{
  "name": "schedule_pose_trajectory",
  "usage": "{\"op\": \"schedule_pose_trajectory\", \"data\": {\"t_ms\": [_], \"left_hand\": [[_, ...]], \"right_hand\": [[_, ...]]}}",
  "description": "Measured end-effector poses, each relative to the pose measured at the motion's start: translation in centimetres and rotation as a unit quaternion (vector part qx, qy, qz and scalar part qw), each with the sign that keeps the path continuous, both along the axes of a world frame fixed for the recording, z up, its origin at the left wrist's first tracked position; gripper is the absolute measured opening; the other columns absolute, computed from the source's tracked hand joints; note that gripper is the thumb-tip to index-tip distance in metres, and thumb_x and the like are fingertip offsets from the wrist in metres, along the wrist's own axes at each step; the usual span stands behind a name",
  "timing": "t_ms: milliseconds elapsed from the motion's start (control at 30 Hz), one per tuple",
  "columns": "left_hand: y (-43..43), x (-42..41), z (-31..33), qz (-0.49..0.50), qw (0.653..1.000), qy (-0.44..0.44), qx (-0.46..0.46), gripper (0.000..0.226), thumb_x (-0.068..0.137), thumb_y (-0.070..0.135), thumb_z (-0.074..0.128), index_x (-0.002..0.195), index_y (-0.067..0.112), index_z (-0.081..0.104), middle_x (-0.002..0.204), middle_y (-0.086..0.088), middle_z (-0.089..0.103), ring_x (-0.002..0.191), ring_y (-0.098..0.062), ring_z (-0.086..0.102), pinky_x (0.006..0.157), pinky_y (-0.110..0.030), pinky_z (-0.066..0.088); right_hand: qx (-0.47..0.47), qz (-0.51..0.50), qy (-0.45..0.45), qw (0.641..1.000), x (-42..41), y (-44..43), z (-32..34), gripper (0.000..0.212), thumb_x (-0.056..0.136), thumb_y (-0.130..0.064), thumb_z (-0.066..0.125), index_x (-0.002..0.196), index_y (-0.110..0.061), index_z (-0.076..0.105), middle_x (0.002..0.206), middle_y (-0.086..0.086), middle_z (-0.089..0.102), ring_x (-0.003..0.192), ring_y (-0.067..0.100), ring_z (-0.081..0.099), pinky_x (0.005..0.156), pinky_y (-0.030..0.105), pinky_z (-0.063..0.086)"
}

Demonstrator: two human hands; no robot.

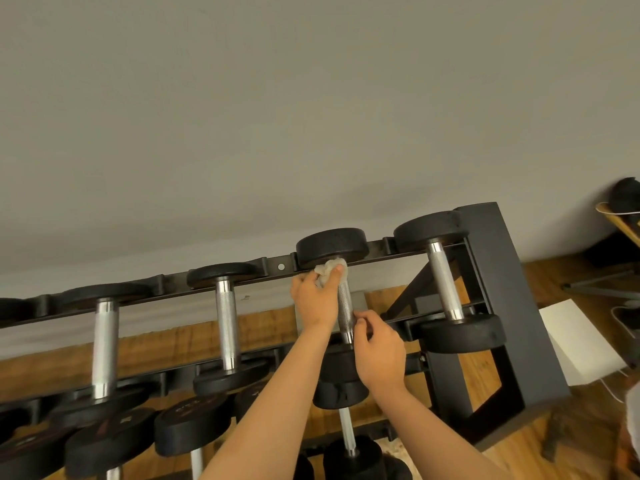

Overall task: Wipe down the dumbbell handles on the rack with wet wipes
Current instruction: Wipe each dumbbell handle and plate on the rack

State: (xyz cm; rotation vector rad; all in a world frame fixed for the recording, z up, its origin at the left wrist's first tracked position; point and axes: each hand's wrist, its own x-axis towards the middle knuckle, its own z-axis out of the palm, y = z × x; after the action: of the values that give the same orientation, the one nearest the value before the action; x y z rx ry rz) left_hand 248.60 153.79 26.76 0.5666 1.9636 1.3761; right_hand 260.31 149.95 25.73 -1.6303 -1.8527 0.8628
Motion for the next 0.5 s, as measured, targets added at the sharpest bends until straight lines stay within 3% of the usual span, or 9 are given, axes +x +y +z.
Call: {"op": "schedule_pose_trajectory", "data": {"t_ms": [67,133,233,367,500], "left_hand": [[-0.2,0.5,0.4,0.006,1.000,-0.026,0.003,0.045,0.100,0.047,0.044,0.106,0.008,0.064,0.115,-0.005,0.047,0.107,-0.017,0.049,0.091,-0.028,0.038],[-0.4,0.8,0.8,0.016,0.997,-0.077,0.017,0.048,0.104,0.045,0.035,0.108,0.004,0.061,0.120,-0.011,0.051,0.104,-0.019,0.053,0.088,-0.028,0.040],[-0.3,1.0,0.5,0.004,0.997,-0.075,0.028,0.037,0.101,0.036,0.049,0.112,0.005,0.065,0.119,-0.019,0.060,0.103,-0.024,0.062,0.091,-0.033,0.051],[0.2,1.4,0.5,0.069,0.995,-0.061,0.040,0.028,0.090,0.018,0.069,0.116,0.009,0.062,0.107,-0.001,0.067,0.097,-0.014,0.063,0.086,-0.024,0.051],[0.4,1.9,0.5,0.127,0.986,-0.086,0.061,0.018,0.089,0.019,0.070,0.102,0.015,0.059,0.092,0.005,0.065,0.086,-0.010,0.063,0.076,-0.019,0.051]], "right_hand": [[0.001,0.002,0.000,1.000,0.0,0.0,0.0,0.022,0.098,-0.022,0.049,0.110,-0.022,0.068,0.081,-0.009,0.069,0.069,0.004,0.062,0.060,0.022,0.050],[0.001,0.004,0.001,1.000,0.0,0.0,0.1,0.022,0.099,-0.022,0.048,0.109,-0.021,0.067,0.079,-0.009,0.068,0.068,0.004,0.061,0.059,0.021,0.049],[0.003,0.006,-0.002,1.000,0.0,0.0,0.1,0.022,0.098,-0.023,0.047,0.107,-0.021,0.067,0.074,-0.008,0.066,0.065,0.006,0.061,0.060,0.031,0.054],[0.001,0.007,-0.015,1.000,0.0,0.1,0.1,0.020,0.098,-0.024,0.047,0.106,-0.023,0.066,0.074,-0.008,0.065,0.066,0.008,0.061,0.061,0.034,0.054],[-0.008,0.026,-0.070,0.997,0.0,0.5,0.2,0.021,0.100,-0.028,0.043,0.112,-0.023,0.060,0.081,-0.005,0.064,0.076,0.013,0.060,0.068,0.039,0.055]]}}
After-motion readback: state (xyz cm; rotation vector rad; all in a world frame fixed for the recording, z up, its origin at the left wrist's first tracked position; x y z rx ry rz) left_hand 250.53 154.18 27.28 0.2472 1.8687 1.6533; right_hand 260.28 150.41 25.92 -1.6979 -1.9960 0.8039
